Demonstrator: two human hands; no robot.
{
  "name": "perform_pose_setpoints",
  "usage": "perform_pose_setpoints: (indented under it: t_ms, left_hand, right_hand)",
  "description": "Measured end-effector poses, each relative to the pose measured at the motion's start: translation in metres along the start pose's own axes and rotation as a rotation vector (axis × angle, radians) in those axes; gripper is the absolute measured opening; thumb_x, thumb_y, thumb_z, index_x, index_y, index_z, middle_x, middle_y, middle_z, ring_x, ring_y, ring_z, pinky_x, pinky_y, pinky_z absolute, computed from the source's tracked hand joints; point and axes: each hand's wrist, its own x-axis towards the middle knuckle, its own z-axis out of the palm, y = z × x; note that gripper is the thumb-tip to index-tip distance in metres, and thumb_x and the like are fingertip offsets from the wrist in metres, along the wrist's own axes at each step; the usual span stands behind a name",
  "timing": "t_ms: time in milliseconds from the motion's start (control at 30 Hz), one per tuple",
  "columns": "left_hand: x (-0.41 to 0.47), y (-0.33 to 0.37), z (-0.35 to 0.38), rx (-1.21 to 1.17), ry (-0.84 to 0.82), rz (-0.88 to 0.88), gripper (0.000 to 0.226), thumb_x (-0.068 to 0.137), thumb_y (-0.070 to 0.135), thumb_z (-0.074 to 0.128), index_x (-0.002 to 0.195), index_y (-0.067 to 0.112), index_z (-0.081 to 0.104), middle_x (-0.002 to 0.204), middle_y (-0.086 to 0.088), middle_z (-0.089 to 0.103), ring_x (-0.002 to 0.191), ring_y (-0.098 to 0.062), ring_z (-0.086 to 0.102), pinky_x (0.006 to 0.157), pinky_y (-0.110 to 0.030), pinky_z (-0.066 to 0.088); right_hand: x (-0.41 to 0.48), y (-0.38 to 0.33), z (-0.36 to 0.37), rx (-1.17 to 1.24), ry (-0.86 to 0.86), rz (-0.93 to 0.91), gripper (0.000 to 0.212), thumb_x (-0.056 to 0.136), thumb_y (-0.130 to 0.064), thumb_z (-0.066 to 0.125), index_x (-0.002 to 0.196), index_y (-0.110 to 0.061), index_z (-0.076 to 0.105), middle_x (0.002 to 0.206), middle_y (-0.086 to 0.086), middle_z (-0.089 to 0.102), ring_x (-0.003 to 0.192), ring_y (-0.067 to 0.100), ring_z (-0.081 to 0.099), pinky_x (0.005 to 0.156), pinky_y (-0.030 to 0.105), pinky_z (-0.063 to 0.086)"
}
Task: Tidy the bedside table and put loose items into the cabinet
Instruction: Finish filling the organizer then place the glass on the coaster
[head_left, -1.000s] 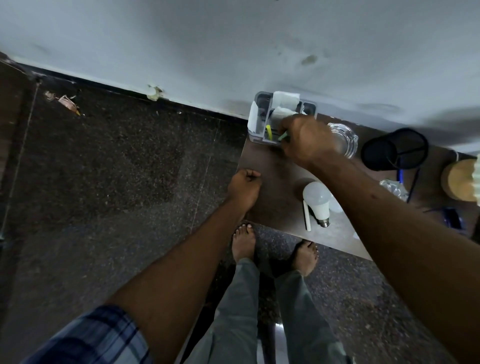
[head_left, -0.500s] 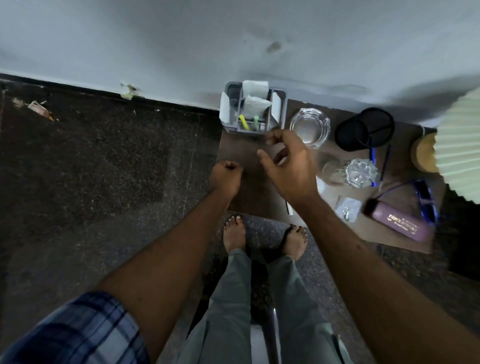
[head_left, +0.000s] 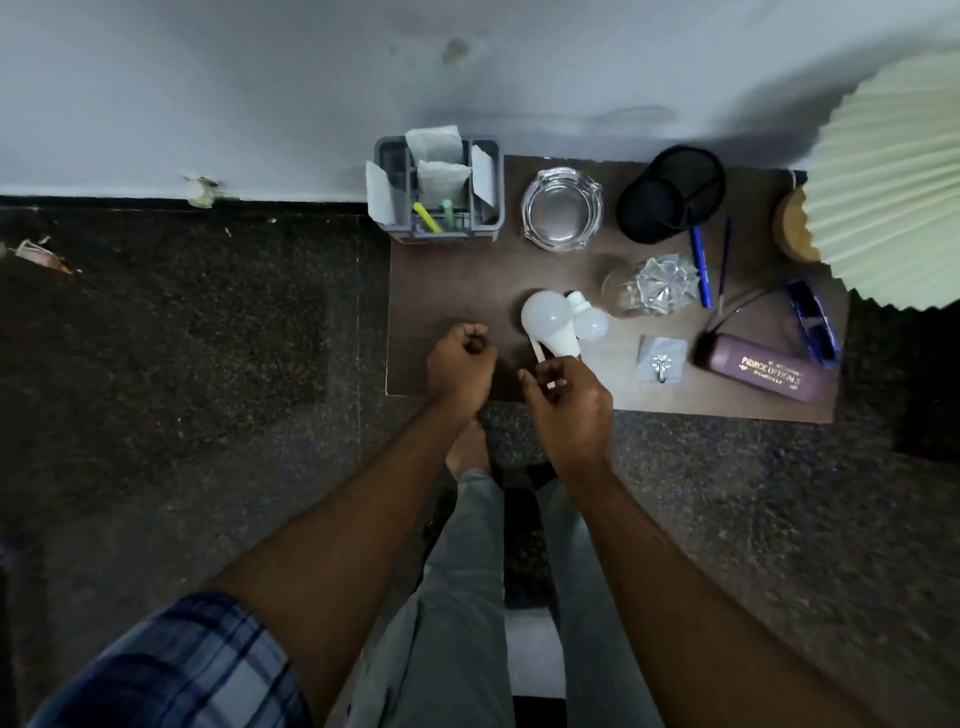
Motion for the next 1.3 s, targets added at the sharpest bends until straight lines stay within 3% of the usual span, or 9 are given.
perform_pose_setpoints:
  t_ms: [100, 300, 533, 633, 767, 933, 1000, 1133, 1300]
  left_hand:
    - [-0.012, 0.000, 0.013, -0.017, -0.040, 0.032, 0.027, 0.085, 0.011, 0.069, 0.112, 0.013, 0.072, 0.100, -0.006, 0.076, 0.095, -0.022, 0.071, 0.087, -0.031, 0.055]
    - [-0.020, 0.006, 0.029, 0.023, -0.044, 0.049, 0.032, 0.079, 0.017, 0.075, 0.110, 0.018, 0.073, 0.082, 0.008, 0.069, 0.078, -0.009, 0.065, 0.073, -0.020, 0.049]
    - [-0.021, 0.016, 0.029, 0.105, -0.054, 0.038, 0.019, 0.072, 0.029, 0.083, 0.086, 0.022, 0.072, 0.070, 0.013, 0.063, 0.070, -0.007, 0.063, 0.065, -0.018, 0.047]
    - [-0.020, 0.020, 0.032, 0.126, -0.046, 0.030, 0.018, 0.070, 0.032, 0.083, 0.077, 0.029, 0.067, 0.078, 0.011, 0.069, 0.078, -0.010, 0.067, 0.068, -0.019, 0.047]
    - [-0.018, 0.022, 0.037, 0.178, -0.045, 0.017, 0.019, 0.070, 0.036, 0.083, 0.080, 0.025, 0.072, 0.097, -0.001, 0.075, 0.092, -0.019, 0.072, 0.083, -0.031, 0.058]
    - [-0.016, 0.020, 0.036, 0.133, 0.010, -0.027, 0.020, 0.075, 0.040, 0.079, 0.083, 0.022, 0.075, 0.094, -0.002, 0.078, 0.089, -0.019, 0.072, 0.078, -0.026, 0.055]
    - [-0.012, 0.018, 0.032, 0.037, 0.035, -0.093, 0.026, 0.080, 0.038, 0.076, 0.090, 0.015, 0.078, 0.091, -0.006, 0.079, 0.090, -0.024, 0.074, 0.081, -0.030, 0.058]
    - [-0.008, 0.026, 0.011, -0.461, 0.016, -0.223, 0.013, 0.087, 0.022, 0.076, 0.086, 0.009, 0.075, 0.082, -0.013, 0.073, 0.082, -0.032, 0.072, 0.083, -0.053, 0.061]
    - [-0.001, 0.058, -0.028, -0.977, -0.017, -0.267, 0.011, 0.089, 0.014, 0.074, 0.083, 0.010, 0.067, 0.073, -0.008, 0.070, 0.065, -0.020, 0.071, 0.060, -0.030, 0.060]
  right_hand:
    - [-0.009, 0.018, -0.001, -0.178, -0.043, 0.079, 0.044, 0.082, -0.067, 0.054, 0.111, -0.035, 0.058, 0.101, -0.010, 0.073, 0.091, 0.018, 0.072, 0.079, 0.043, 0.058]
    - [-0.003, 0.028, 0.001, -0.317, -0.070, 0.128, 0.055, 0.083, -0.074, 0.040, 0.128, -0.044, 0.048, 0.104, -0.011, 0.074, 0.092, 0.023, 0.073, 0.079, 0.044, 0.060]
    - [0.004, 0.015, 0.005, -0.377, -0.064, 0.123, 0.052, 0.086, -0.074, 0.034, 0.121, -0.039, 0.049, 0.100, 0.003, 0.073, 0.093, 0.038, 0.071, 0.079, 0.052, 0.058]
    - [0.008, 0.016, 0.006, -0.385, -0.079, 0.141, 0.046, 0.085, -0.070, 0.037, 0.112, -0.035, 0.050, 0.098, 0.002, 0.073, 0.092, 0.037, 0.071, 0.080, 0.050, 0.057]
    - [0.011, 0.015, 0.002, -0.372, -0.125, 0.119, 0.049, 0.082, -0.069, 0.035, 0.109, -0.031, 0.051, 0.093, 0.005, 0.072, 0.088, 0.038, 0.071, 0.075, 0.048, 0.058]
    - [0.010, 0.007, -0.005, -0.295, -0.169, -0.055, 0.040, 0.088, -0.057, 0.047, 0.106, -0.024, 0.061, 0.096, 0.007, 0.072, 0.090, 0.037, 0.069, 0.069, 0.039, 0.055]
    - [0.009, 0.000, -0.006, -0.259, -0.174, -0.098, 0.030, 0.092, -0.048, 0.057, 0.105, -0.023, 0.065, 0.101, 0.006, 0.070, 0.095, 0.034, 0.067, 0.075, 0.040, 0.054]
    - [0.014, -0.020, -0.007, -0.106, -0.113, -0.185, 0.017, 0.091, -0.030, 0.067, 0.100, -0.015, 0.067, 0.103, 0.002, 0.065, 0.095, 0.023, 0.064, 0.078, 0.042, 0.055]
    - [0.045, -0.065, -0.009, 0.339, -0.088, -0.122, 0.012, 0.088, -0.021, 0.074, 0.099, -0.019, 0.074, 0.094, -0.006, 0.074, 0.085, 0.012, 0.071, 0.079, 0.043, 0.059]
